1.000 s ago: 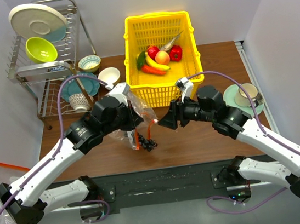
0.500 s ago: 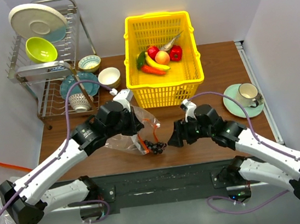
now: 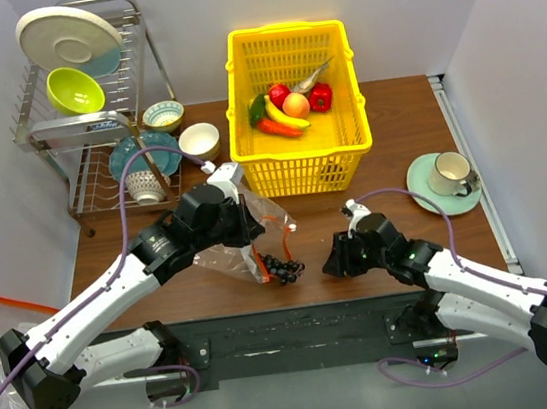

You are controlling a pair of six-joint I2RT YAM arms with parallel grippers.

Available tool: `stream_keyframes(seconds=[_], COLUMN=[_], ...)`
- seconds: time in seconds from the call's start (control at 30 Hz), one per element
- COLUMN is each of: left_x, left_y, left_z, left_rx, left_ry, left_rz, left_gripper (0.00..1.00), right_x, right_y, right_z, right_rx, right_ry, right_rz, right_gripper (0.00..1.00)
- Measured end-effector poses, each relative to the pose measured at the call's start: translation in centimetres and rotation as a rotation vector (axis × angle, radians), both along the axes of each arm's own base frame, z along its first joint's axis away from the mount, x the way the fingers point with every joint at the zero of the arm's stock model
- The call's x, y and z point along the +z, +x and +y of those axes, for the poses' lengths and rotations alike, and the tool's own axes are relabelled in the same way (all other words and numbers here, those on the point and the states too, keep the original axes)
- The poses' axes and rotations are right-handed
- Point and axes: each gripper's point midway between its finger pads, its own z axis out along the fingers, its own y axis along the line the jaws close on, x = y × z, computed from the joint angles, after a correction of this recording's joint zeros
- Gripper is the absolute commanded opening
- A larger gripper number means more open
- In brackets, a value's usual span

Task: Place the food in the zip-top bag and seal the zipper
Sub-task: Adjust the zipper food storage bag at the center of the board.

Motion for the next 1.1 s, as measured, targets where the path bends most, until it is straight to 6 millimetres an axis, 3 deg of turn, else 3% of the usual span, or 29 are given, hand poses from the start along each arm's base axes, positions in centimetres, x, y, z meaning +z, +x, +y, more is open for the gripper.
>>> stream_keyframes(seconds=[0.03,0.07,0.17,0.4,0.53,0.67,0.73,0.8,0.87,1.1], left_x=[0.0,0.0,0.0,0.1,0.1,-0.2,-0.2,0.1,0.5,1.0], left_y=[0.0,0.0,0.0,0.0,0.0,-0.1,-0.1,-0.1,0.0,-0.2], left_z=[0.0,0.0,0.0,-0.2,-0.2,0.0,0.0,0.0,0.1,0.1], left_rx=[0.000,0.001,0.001,0.008,0.011,0.012,0.013,0.023,0.035,0.046], left_ry=[0.000,0.000,-0.001,-0.016,-0.023,-0.019,-0.022,-0.033,-0.046,-0.073], left_rz=[0.000,0.000,0.001,0.008,0.008,0.012,0.012,0.008,0.006,0.013], left_gripper=[0.00,0.00,0.00,0.00,0.00,0.00,0.00,0.00,0.00,0.00], right_x=[-1.2,-2.1,-4.0,-2.8,0.2,6.4,9.9,13.2,14.5,15.4], right_y=[-0.3,-0.6,-1.5,-2.0,-0.2,1.7,2.1,2.3,2.5,2.6], right_z=[-0.3,-0.6,-0.8,3.7,8.7,14.9,16.4,16.2,15.8,13.8], right_rx=[-0.014,-0.027,-0.051,-0.018,0.008,0.064,0.080,0.070,0.062,0.035], right_ry=[-0.012,-0.022,-0.030,0.055,0.127,0.275,0.359,0.428,0.446,0.411], right_rz=[0.018,0.043,0.099,0.105,0.089,0.011,-0.051,-0.117,-0.149,-0.214], right_gripper=[0.02,0.00,0.00,0.00,0.00,0.07,0.07,0.10,0.13,0.26])
